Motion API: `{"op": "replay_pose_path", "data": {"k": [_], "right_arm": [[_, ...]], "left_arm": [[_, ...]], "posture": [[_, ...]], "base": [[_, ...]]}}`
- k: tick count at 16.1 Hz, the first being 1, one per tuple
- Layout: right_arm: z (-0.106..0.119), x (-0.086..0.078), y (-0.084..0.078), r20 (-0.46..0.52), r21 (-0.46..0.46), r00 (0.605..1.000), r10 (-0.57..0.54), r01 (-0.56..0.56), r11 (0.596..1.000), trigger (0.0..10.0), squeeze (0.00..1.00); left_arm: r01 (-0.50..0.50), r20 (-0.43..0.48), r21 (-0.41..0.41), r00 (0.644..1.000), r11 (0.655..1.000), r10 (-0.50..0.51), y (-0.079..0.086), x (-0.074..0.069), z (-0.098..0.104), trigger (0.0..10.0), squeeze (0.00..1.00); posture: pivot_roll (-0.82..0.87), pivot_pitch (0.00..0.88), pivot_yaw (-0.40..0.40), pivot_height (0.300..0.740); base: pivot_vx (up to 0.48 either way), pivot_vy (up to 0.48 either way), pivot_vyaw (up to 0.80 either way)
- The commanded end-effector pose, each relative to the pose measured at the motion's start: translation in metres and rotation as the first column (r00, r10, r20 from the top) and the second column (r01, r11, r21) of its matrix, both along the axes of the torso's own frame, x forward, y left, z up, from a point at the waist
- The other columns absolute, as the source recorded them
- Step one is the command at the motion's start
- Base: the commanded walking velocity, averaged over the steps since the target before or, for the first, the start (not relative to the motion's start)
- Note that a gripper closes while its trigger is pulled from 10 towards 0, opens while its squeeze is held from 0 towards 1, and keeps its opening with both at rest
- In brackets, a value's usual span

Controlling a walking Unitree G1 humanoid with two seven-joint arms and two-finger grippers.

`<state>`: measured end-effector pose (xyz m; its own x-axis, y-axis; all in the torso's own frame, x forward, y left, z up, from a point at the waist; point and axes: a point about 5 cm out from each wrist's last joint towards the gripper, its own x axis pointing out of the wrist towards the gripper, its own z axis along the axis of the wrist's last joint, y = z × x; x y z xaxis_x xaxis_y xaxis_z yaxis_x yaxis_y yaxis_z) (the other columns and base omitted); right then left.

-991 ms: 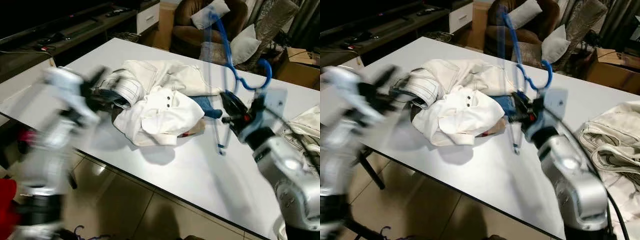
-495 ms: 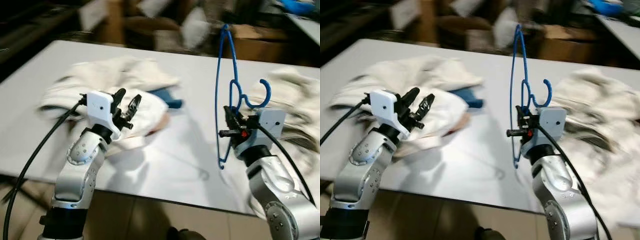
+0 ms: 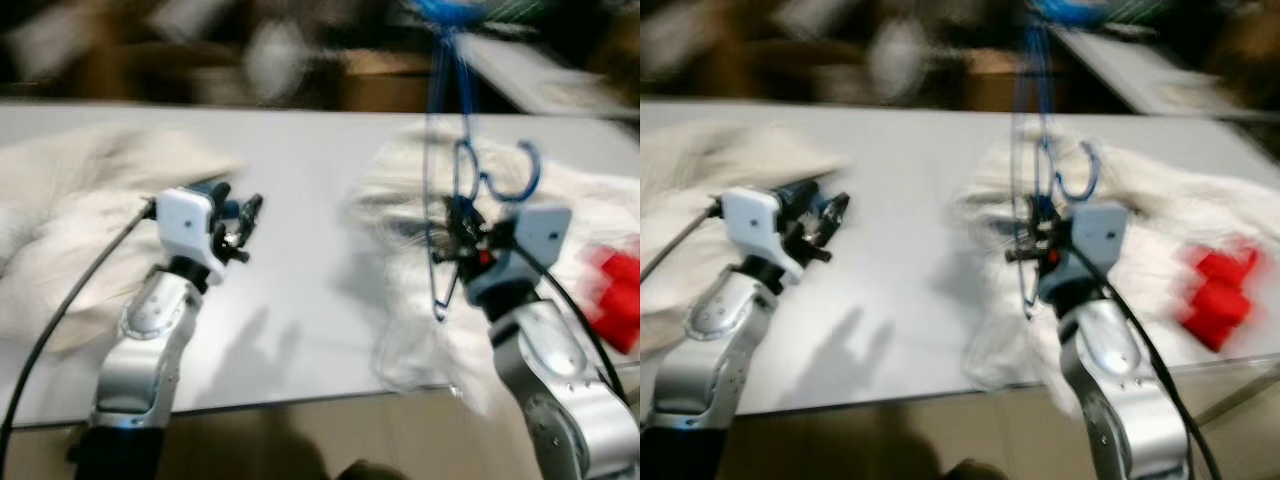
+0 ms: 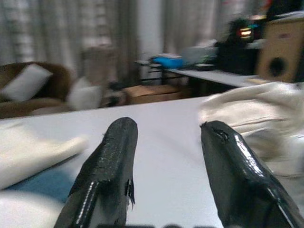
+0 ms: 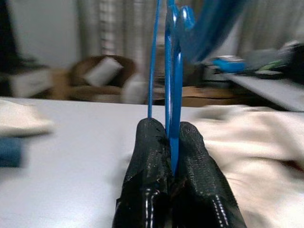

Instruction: Hang hanger

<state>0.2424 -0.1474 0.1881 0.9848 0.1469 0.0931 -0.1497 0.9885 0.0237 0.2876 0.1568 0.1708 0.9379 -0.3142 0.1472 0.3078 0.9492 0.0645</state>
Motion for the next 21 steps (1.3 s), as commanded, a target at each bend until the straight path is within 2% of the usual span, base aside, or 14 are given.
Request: {"op": "replay_pose_path", "data": {"k": [1, 6, 10, 11, 12, 14, 15, 17, 19, 21], "right_arm": [[0.005, 0.001, 0.0, 0.032, -0.022, 0.999, 0.004, -0.004, 1.0, 10.0, 0.0], [0.0, 0.003, -0.02, 0.004, -0.01, 0.996, -0.087, 0.087, 0.996, 10.0, 0.0], [-0.003, 0.002, -0.029, -0.005, -0.032, 0.993, -0.119, 0.118, 0.992, 10.0, 0.0], [-0.007, 0.0, -0.032, -0.027, -0.023, 0.991, -0.131, 0.13, 0.991, 10.0, 0.0], [-0.01, -0.001, -0.033, -0.038, -0.018, 0.99, -0.136, 0.135, 0.991, 10.0, 0.0], [-0.024, -0.004, -0.041, -0.096, 0.04, 0.978, -0.184, 0.189, 0.981, 10.0, 0.0], [-0.028, -0.006, -0.042, -0.107, 0.045, 0.977, -0.182, 0.188, 0.981, 10.0, 0.0], [-0.033, -0.008, -0.041, -0.124, 0.03, 0.977, -0.171, 0.176, 0.984, 10.0, 0.0], [-0.047, -0.008, -0.037, -0.205, -0.033, 0.969, -0.135, 0.131, 0.991, 10.0, 0.0], [-0.052, -0.007, -0.034, -0.221, 0.021, 0.969, -0.109, 0.116, 0.993, 10.0, 0.0]], "left_arm": [[0.012, 0.017, 0.003, 1.0, 1.0, -0.012, -0.005, 0.001, 0.005, 10.0, 0.0], [0.053, 0.032, -0.016, 0.998, 0.998, -0.053, -0.021, 0.006, 0.01, 10.0, 0.0], [0.061, 0.004, -0.025, 0.998, 0.998, -0.061, -0.023, 0.007, 0.006, 10.0, 0.0], [0.095, -0.073, -0.088, 0.992, 0.992, -0.102, -0.024, 0.005, -0.002, 10.0, 1.0], [0.104, -0.094, -0.098, 0.989, 0.99, -0.113, -0.024, 0.005, -0.005, 10.0, 1.0], [0.145, -0.123, -0.042, 0.981, 0.989, -0.149, -0.026, 0.0, -0.016, 10.0, 1.0], [0.132, -0.134, -0.018, 0.982, 0.991, -0.134, -0.025, 0.0, -0.021, 10.0, 1.0], [0.063, -0.141, -0.027, 0.988, 0.998, -0.066, -0.021, 0.002, -0.024, 10.0, 1.0], [0.048, -0.152, 0.006, 0.987, 0.999, -0.046, -0.018, 0.002, -0.026, 10.0, 1.0], [0.02, -0.144, -0.02, 0.989, 1.0, -0.022, -0.014, 0.001, -0.028, 10.0, 1.0]], "posture": [[-0.13, 0.0, -0.012, 0.74], [-0.14, 0.0, 0.008, 0.74], [-0.15, 0.0, 0.021, 0.74], [-0.15, 0.0, 0.022, 0.74], [-0.15, 0.0, 0.022, 0.74], [-0.16, 0.0, 0.02, 0.74], [-0.16, 0.0, 0.021, 0.74], [-0.16, 0.0, 0.019, 0.74], [-0.15, 0.0, 0.009, 0.74], [-0.15, 0.0, 0.0, 0.74]], "base": [[0.0, -0.394, -0.8], [0.0, -0.336, -0.8], [0.0, -0.303, -0.8], [0.0, 0.0, -0.55], [0.0, 0.0, -0.55], [0.0, 0.0, 0.0], [0.0, 0.0, 0.0], [0.0, 0.0, 0.0], [0.0, 0.0, 0.0], [0.163, 0.0, 0.0]]}}
